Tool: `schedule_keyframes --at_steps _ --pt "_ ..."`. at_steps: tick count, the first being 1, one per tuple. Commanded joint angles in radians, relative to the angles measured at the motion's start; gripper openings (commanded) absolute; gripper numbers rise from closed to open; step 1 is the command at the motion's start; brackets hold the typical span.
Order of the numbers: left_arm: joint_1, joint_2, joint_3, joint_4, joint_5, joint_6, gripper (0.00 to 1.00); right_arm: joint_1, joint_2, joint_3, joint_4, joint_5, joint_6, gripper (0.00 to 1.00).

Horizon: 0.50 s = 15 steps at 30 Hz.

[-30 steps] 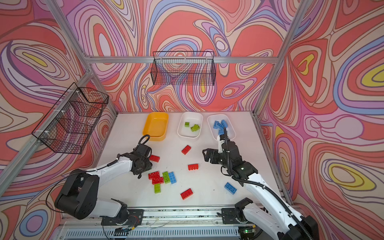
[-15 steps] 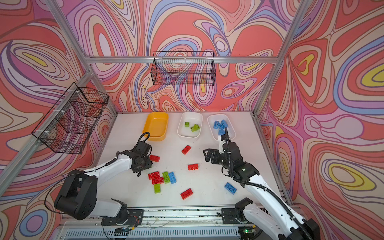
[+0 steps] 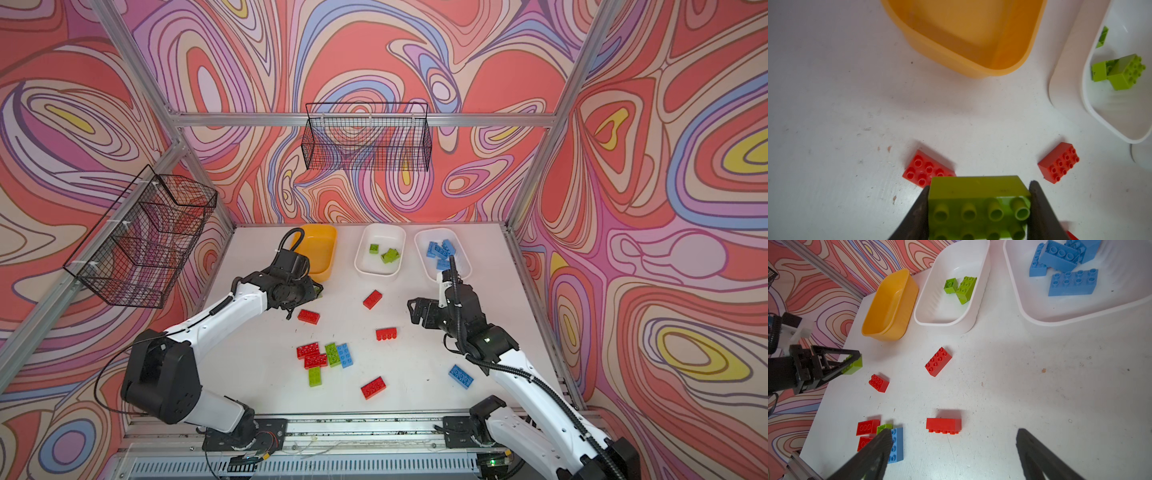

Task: Sort the legos into containers by color
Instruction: 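Carry the lime-green brick into the middle white tub and open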

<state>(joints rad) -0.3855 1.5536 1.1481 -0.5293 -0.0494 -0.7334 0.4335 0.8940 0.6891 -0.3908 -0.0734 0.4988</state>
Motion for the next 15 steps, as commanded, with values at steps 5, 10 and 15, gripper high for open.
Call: schedule_keyframes --at_steps 5,10,15 --pt "-0.077 0.284 0.356 -0.007 0.07 0.036 0.41 0.007 0.009 -0.001 -0.006 0.023 0.007 0.98" --pt "-0.101 0.525 0.67 -0.055 0.112 0.057 0.41 0.008 0.016 -0.008 -0.003 0.034 0.018 0.98" --pt "-0.101 0.735 0.937 -0.054 0.133 0.051 0.43 0.007 0.03 -0.014 0.0 0.066 0.024 0.98"
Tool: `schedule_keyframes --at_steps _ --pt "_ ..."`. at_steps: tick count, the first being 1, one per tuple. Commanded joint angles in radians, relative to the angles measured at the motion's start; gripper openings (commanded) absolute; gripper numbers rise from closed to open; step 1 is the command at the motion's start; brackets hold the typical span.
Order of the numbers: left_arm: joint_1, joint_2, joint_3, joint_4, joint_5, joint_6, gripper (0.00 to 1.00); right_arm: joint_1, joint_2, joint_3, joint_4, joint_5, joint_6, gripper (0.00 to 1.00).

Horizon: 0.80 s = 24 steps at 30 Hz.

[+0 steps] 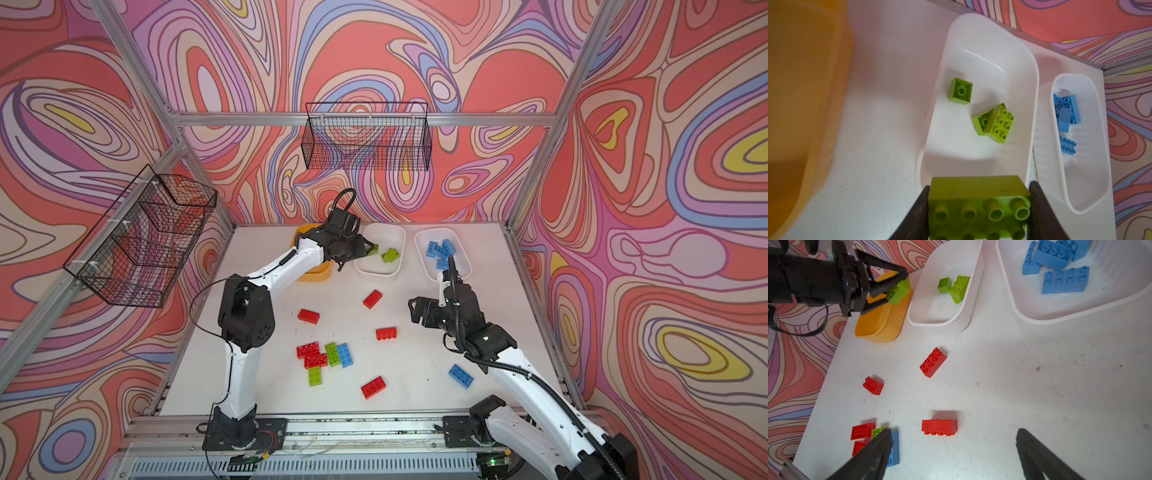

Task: Sort the legos into containers by color
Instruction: 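Carry the lime-green brick into the middle white tub and open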

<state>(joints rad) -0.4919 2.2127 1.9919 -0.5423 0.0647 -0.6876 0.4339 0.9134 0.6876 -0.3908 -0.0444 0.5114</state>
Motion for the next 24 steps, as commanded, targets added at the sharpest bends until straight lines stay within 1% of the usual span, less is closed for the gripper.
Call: schedule_keyframes --at_steps 1,2,3,5,6,7,9,11,13,15,16,20,24 --pt "0.006 0.11 0.138 -0.041 0.021 0.003 0.45 0.006 0.016 -0.012 0.003 0.042 0.012 0.98" --pt "0.006 0.149 0.189 -0.038 0.022 0.004 0.48 0.007 0.025 -0.011 0.006 0.045 0.013 0.98" --pt "0.008 0.184 0.242 -0.041 0.026 0.0 0.53 0.006 0.035 -0.008 0.009 0.048 0.013 0.98" --pt "0.013 0.248 0.328 -0.042 0.046 -0.012 0.68 0.006 0.054 0.0 0.012 0.05 0.012 0.98" --pt "0.015 0.272 0.361 -0.036 0.06 -0.02 0.72 0.007 0.066 0.005 0.014 0.05 0.009 0.98" --pt "0.018 0.285 0.378 -0.023 0.08 -0.025 0.74 0.007 0.075 0.008 0.016 0.051 0.01 0.98" --pt "0.022 0.292 0.382 0.017 0.118 -0.038 0.79 0.007 0.092 0.015 0.021 0.053 0.009 0.98" --pt "0.022 0.279 0.37 0.041 0.135 -0.041 0.86 0.006 0.101 0.016 0.027 0.057 0.009 0.98" --pt "0.02 0.25 0.34 0.051 0.142 -0.044 0.91 0.007 0.108 0.02 0.031 0.06 0.006 0.98" --pt "0.02 0.194 0.27 0.06 0.141 -0.038 0.92 0.007 0.11 0.024 0.027 0.075 0.002 0.98" --pt "0.017 0.15 0.209 0.074 0.136 -0.034 0.92 0.007 0.108 0.026 0.026 0.081 -0.002 0.98" --pt "0.006 -0.065 -0.086 0.146 0.091 -0.005 0.9 0.006 0.108 0.046 0.008 0.089 -0.012 0.98" --pt "-0.014 -0.291 -0.371 0.156 0.015 0.029 0.88 0.007 0.11 0.052 0.01 0.062 -0.01 0.98"
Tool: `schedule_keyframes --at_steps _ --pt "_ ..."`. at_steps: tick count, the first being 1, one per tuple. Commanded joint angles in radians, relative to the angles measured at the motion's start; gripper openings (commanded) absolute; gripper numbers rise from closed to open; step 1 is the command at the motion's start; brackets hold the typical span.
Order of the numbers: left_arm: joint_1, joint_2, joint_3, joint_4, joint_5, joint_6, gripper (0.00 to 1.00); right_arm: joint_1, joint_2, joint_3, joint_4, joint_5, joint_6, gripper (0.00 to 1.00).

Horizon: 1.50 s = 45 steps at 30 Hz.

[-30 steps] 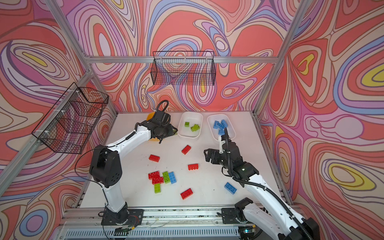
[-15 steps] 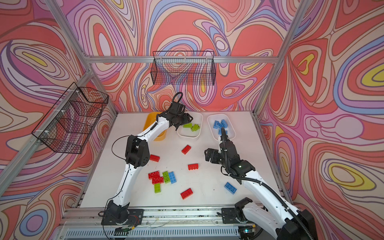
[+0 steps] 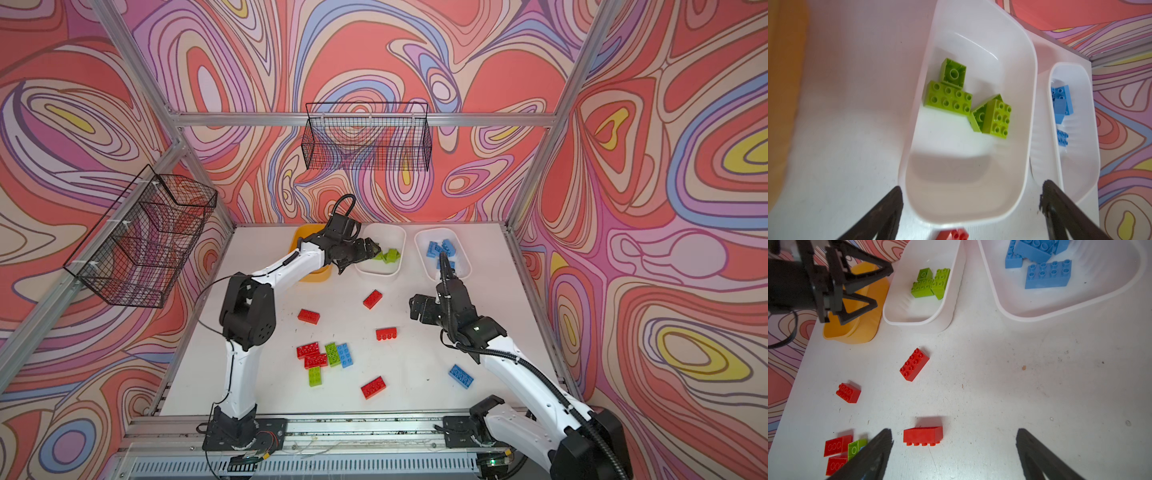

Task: Sort the legos into containers by color
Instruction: 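Carry the lime-green brick into the middle white tub and open, then move the left gripper down toward the cluster of bricks nearest the robot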

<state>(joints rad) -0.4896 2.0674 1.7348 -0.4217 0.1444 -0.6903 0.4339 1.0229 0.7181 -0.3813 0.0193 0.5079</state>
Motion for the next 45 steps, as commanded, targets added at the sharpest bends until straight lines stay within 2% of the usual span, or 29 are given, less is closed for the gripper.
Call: schedule_keyframes --at_steps 1,6,9,14,20,26,39,45 --pt "-0.025 -0.203 -0.191 0.032 -0.091 0.036 0.88 0.007 -0.001 0.02 0.006 -0.014 -0.002 0.98" --pt "-0.085 -0.467 -0.526 -0.016 -0.172 0.04 0.84 0.008 -0.004 0.011 0.026 -0.061 0.014 0.98" --pt "-0.156 -0.625 -0.693 -0.069 -0.257 0.011 0.81 0.01 -0.01 0.009 0.02 -0.073 0.011 0.98" --pt "-0.299 -0.866 -0.902 -0.155 -0.358 -0.119 0.74 0.012 -0.028 0.014 -0.004 -0.073 0.004 0.98" --pt "-0.447 -1.03 -1.068 -0.235 -0.426 -0.317 0.68 0.015 -0.067 -0.004 -0.007 -0.085 0.029 0.98" --pt "-0.521 -1.037 -1.152 -0.227 -0.41 -0.406 0.63 0.019 -0.1 -0.019 -0.029 -0.085 0.041 0.98" --pt "-0.525 -1.004 -1.201 -0.262 -0.478 -0.461 0.5 0.019 -0.139 -0.025 -0.063 -0.068 0.048 0.98" --pt "-0.516 -0.958 -1.206 -0.237 -0.483 -0.451 0.51 0.018 -0.127 -0.025 -0.053 -0.075 0.047 0.98"
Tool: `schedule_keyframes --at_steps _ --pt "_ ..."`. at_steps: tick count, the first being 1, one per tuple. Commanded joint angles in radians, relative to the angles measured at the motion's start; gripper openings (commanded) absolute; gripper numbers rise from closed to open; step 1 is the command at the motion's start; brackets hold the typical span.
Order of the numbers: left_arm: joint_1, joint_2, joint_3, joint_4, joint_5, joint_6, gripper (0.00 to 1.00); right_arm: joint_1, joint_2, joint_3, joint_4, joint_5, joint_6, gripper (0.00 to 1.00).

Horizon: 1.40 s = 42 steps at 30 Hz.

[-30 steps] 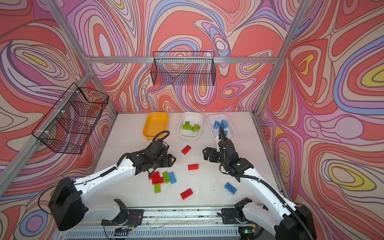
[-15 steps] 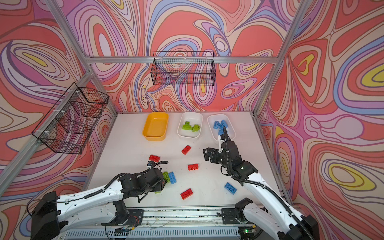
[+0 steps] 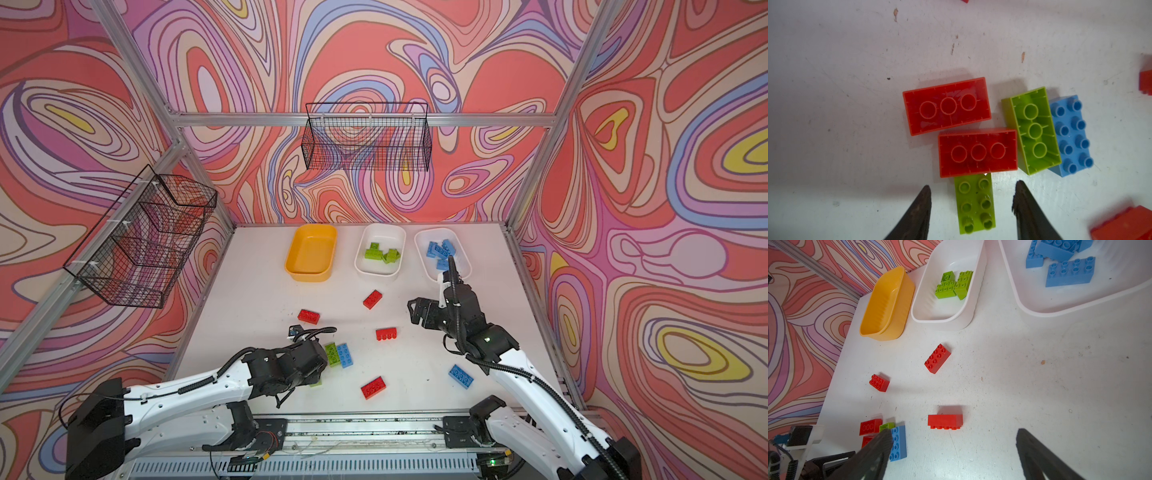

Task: Sort the legos into containers by color
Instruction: 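Move the left gripper down toward the cluster of bricks nearest the robot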

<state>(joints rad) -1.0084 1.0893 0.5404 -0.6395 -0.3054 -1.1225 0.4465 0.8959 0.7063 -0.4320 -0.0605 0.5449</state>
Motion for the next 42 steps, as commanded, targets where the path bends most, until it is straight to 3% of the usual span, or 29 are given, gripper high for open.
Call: schedule_keyframes --at_steps 1,10,26,33,39,42 --pt "0.011 0.029 -0.01 -0.014 -0.033 -0.012 0.51 0.006 0.001 -0.013 -0.002 0.005 0.009 0.98" --pt "0.161 0.063 -0.067 0.113 0.062 0.089 0.5 0.006 -0.006 -0.005 -0.019 0.016 0.005 0.98" --pt "0.457 0.127 -0.049 0.14 0.095 0.22 0.49 0.005 0.034 -0.006 0.001 0.028 -0.007 0.98" --pt "0.464 0.07 0.023 0.027 0.105 0.215 0.51 0.006 0.038 -0.028 0.021 0.026 -0.013 0.98" --pt "0.447 -0.101 0.023 -0.11 0.134 0.184 0.53 0.006 0.04 -0.054 0.053 0.012 -0.015 0.98" --pt "0.392 -0.191 0.018 -0.191 0.126 0.129 0.53 0.006 0.039 -0.064 0.065 0.007 -0.017 0.98"
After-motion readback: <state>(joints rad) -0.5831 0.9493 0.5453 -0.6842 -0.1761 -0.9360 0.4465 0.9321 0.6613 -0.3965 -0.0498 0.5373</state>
